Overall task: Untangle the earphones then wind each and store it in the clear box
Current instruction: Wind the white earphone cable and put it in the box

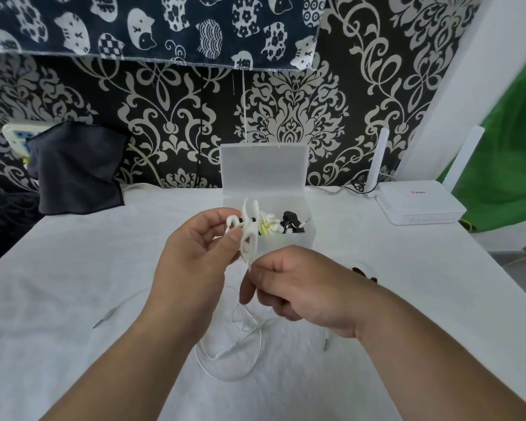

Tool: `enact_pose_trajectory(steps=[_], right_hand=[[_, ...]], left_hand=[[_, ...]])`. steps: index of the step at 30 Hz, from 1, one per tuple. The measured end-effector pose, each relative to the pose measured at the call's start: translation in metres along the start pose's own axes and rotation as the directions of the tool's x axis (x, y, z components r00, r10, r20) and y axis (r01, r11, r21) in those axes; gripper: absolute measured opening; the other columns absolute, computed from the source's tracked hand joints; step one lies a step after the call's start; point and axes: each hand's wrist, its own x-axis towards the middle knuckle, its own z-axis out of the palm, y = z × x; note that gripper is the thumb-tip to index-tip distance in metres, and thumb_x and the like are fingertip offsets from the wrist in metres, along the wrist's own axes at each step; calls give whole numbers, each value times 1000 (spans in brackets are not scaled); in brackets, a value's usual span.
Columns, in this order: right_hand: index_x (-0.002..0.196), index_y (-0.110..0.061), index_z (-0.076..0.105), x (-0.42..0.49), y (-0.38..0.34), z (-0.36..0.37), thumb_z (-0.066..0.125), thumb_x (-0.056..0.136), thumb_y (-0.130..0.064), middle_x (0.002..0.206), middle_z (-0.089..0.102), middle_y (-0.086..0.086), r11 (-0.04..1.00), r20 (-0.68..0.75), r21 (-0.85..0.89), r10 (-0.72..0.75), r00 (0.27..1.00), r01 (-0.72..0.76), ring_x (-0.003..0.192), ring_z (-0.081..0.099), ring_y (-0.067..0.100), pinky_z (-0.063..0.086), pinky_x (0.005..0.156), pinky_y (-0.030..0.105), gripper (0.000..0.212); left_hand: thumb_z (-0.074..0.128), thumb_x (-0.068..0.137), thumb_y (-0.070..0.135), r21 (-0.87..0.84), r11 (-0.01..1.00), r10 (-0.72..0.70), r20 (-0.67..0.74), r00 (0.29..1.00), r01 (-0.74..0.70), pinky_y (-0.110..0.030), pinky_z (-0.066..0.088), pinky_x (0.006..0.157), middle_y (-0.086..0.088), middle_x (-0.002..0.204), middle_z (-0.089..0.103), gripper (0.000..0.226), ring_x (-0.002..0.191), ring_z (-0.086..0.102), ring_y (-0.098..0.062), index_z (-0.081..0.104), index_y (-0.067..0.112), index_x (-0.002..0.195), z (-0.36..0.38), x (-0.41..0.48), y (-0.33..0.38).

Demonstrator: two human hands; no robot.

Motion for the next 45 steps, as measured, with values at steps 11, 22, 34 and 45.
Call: enact_pose_trajectory(steps=[11, 22, 34, 45], right_hand=[[81, -9, 72, -17, -15, -17, 56, 101, -20, 53, 35, -7, 986, -47, 47, -158, 986, 160, 48, 27, 10, 24, 49, 24, 28], [71, -16, 70, -16, -10, -46, 55, 99, -17, 41, 46, -20, 981, -608, -128, -193, 770, 145, 43, 48, -3, 26, 53, 18, 32], [79, -20, 73, 3, 9, -8, 53, 101, -29, 65, 47, 2, 987, -231, -149, 27, 973, -63, 61, 39, 19, 32, 61, 34, 32], [86, -6, 74, -11, -10, -16, 56, 100, -18, 54, 36, -4, 986, -118, 79, -139, 983, 149, 48, 27, 10, 23, 49, 26, 26]], left_hand=[[65, 93, 5, 398, 911, 108, 17, 994, -106, -10, 40, 56, 15, 63, 59, 23, 56, 48, 0, 69, 27, 98, -2, -1, -1], [62, 91, -1, 127, 990, -105, 312, 944, 68, -28, 53, 80, -17, 96, 71, 21, 81, 67, -19, 73, 13, 100, 5, -7, 5], [70, 79, 13, -144, 987, -65, 78, 995, 76, -37, 53, 86, -16, 95, 74, 27, 86, 69, -23, 69, 6, 105, 6, -3, 1], [69, 89, 4, 327, 945, 27, -17, 999, -20, -8, 42, 58, 19, 67, 62, 24, 60, 53, 0, 72, 27, 95, 0, -2, -2]])
